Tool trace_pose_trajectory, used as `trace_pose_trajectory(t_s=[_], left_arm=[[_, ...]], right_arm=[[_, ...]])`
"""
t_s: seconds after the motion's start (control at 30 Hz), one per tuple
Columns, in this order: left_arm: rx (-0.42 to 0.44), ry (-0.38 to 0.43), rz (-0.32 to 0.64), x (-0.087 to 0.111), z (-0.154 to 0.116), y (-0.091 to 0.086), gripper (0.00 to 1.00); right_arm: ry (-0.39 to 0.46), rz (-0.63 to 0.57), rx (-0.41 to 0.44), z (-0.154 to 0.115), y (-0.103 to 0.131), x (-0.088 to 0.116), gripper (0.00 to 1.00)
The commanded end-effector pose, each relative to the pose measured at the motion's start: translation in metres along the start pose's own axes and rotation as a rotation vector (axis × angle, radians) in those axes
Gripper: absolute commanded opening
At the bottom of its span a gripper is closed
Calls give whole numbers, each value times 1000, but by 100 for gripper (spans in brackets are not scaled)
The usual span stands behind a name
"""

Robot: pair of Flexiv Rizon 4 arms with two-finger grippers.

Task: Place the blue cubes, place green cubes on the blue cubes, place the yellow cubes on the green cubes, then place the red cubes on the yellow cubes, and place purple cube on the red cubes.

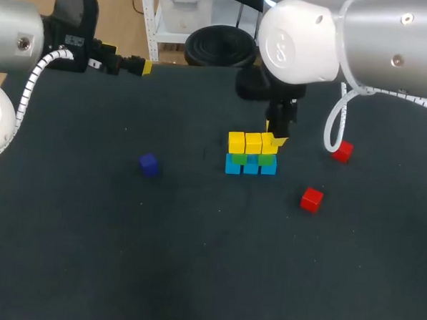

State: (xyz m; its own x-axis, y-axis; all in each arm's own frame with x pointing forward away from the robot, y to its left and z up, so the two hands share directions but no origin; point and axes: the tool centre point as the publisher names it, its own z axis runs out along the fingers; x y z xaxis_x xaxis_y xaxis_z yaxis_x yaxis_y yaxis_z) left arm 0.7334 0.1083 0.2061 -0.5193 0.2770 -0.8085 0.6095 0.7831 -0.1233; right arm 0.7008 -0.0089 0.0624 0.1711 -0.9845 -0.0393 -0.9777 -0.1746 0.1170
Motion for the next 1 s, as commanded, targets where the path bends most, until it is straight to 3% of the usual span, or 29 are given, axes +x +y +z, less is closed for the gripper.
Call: trace_pose_trajectory(t_s=[0.03,0.43,0.47,0.53,0.77,1.0], left_arm=[[6,-5,2,1,1,2,100],[6,-5,2,1,1,2,100],[6,-5,2,1,1,2,100],[6,-5,2,1,1,2,100],[6,-5,2,1,1,2,100],[6,-5,2,1,1,2,100]], right_arm=[[-1,-2,0,0,0,0,38],[-2,-4,4,0,-1,-1,51],[-2,-4,4,0,-1,-1,71],[0,-1,10,0,0,-1,99],[-51,71,14,-7,1,7,100],[-111,231,58,-29,3,46,100]])
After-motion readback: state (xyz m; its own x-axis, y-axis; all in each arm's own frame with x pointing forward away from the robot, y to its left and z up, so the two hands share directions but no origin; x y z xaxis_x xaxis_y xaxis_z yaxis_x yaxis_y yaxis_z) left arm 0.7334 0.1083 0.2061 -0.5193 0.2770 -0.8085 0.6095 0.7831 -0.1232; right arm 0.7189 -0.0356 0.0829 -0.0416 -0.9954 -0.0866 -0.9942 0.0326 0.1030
